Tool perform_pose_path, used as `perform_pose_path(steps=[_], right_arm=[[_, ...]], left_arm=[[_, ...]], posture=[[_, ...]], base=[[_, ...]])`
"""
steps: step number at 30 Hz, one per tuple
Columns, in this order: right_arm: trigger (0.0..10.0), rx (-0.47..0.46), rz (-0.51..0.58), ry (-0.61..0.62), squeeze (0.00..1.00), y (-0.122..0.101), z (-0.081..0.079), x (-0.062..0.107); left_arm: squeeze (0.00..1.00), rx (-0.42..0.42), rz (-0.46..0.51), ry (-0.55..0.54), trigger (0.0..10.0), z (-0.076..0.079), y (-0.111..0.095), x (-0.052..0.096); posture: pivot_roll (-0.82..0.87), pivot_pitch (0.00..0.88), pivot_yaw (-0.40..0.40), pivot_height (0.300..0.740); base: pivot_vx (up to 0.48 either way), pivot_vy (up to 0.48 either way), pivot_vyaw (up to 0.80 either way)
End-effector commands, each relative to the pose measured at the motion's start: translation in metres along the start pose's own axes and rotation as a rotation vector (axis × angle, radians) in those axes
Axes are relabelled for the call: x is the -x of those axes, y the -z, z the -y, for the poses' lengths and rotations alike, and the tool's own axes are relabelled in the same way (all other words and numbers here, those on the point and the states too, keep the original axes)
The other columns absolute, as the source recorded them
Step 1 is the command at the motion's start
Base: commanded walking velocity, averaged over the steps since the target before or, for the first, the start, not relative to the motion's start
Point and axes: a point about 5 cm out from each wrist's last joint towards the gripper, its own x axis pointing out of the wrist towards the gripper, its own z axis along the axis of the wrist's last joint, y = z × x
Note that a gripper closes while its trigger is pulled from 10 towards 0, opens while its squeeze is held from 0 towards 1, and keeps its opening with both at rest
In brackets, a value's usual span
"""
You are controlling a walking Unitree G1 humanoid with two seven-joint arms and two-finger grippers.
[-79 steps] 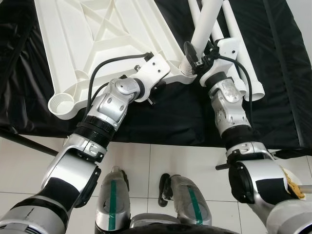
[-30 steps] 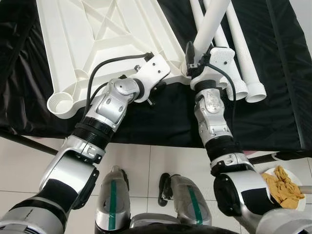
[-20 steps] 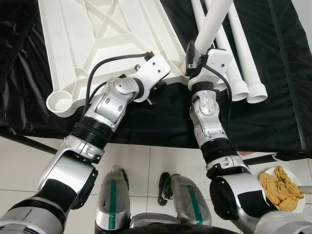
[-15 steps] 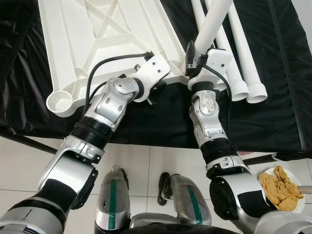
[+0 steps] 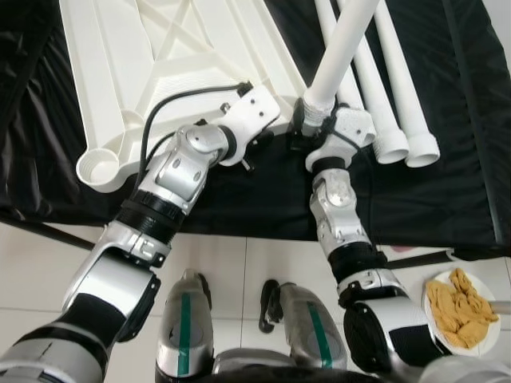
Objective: Building children table
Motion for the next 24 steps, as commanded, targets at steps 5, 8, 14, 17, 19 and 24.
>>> perform_pose_path(steps=[5,8,14,17,19,24], right_arm=[[10.0,-0.005,-0.063,0.009,1.0,0.011,0.022,0.007],[10.0,-0.017,-0.059,-0.021,0.0,0.008,0.024,0.003],[10.0,-0.047,-0.048,-0.179,0.0,-0.006,0.029,-0.009],[10.0,-0.04,-0.046,-0.231,0.0,-0.013,0.036,-0.015],[10.0,-0.037,-0.045,-0.25,0.0,-0.015,0.037,-0.016],[10.0,-0.037,-0.061,-0.336,0.0,-0.018,0.038,-0.019]], left_arm=[[0.0,-0.051,0.075,-0.11,10.0,-0.016,-0.021,0.007],[0.0,-0.052,0.078,-0.107,10.0,-0.016,-0.022,0.006],[0.0,-0.063,0.083,-0.091,10.0,-0.012,-0.023,0.003],[0.0,-0.068,0.085,-0.087,10.0,-0.011,-0.023,0.003],[0.0,-0.069,0.086,-0.086,10.0,-0.011,-0.023,0.003],[0.0,-0.072,0.087,-0.083,10.0,-0.009,-0.022,0.003]], posture=[[0.09,0.055,-0.047,0.74],[0.08,0.047,-0.049,0.74],[0.08,0.032,-0.054,0.74],[0.08,0.026,-0.057,0.74],[0.08,0.026,-0.057,0.74],[0.08,0.018,-0.059,0.74]], base=[[0.0,0.0,0.0],[0.0,0.0,0.0],[0.0,0.0,0.0],[0.0,0.0,0.0],[0.0,0.0,0.0],[0.0,0.0,0.0]])
